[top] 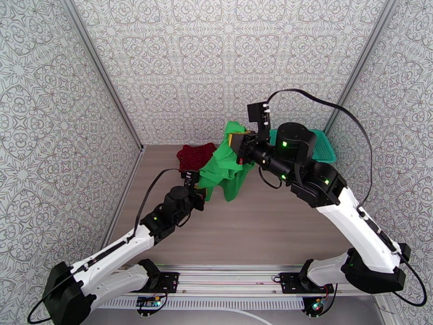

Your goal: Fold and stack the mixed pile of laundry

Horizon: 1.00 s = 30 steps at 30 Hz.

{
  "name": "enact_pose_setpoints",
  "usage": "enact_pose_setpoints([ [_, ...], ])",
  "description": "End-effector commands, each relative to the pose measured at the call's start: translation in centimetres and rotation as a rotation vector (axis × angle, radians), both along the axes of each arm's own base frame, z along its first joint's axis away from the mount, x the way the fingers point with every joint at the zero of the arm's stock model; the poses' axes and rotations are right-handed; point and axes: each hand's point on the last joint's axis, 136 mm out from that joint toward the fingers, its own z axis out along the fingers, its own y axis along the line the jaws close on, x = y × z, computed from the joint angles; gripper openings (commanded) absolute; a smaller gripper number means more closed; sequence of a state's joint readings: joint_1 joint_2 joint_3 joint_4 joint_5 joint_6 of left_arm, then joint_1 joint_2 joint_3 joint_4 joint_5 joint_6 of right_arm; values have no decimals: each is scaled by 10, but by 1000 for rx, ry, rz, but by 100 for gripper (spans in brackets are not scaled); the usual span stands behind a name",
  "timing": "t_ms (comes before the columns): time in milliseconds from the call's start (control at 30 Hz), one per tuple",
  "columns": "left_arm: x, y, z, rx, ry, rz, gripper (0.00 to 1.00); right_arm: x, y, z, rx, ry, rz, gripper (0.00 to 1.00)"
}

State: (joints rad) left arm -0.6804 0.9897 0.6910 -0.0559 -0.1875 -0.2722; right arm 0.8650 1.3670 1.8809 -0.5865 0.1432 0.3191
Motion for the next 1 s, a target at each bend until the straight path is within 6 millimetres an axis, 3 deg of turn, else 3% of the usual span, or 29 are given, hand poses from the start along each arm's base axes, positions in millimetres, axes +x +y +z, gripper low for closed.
enact_pose_setpoints([
  [0, -11, 15, 33, -9, -37, 25, 0, -6, -22, 8, 43, -14, -69, 0],
  [167, -37, 55, 61, 64, 25, 108, 0, -14, -43, -26, 42, 64, -124, 0],
  [267, -57, 78, 85, 79, 49, 149, 0, -25, -42, -51, 97, 147, -80, 0],
  [400, -80, 111, 109, 104, 90, 227, 0, -39, -24, -87, 235, 288, 6, 0],
  [600, -104, 164, 119, 157, 225, 451, 0, -55, 24, -143, 414, 457, 52, 0],
  [700, -102, 170, 105, 213, 338, 497, 0, -54, 34, -180, 456, 550, -14, 0],
  [767, -91, 167, 84, 261, 417, 497, 0, -48, 28, -210, 478, 610, -96, 0],
  [833, -74, 159, 55, 285, 497, 481, 0, -43, 13, -242, 488, 645, -197, 0],
  [967, -32, 138, -16, 290, 637, 438, 0, -39, -40, -300, 460, 670, -459, 0],
])
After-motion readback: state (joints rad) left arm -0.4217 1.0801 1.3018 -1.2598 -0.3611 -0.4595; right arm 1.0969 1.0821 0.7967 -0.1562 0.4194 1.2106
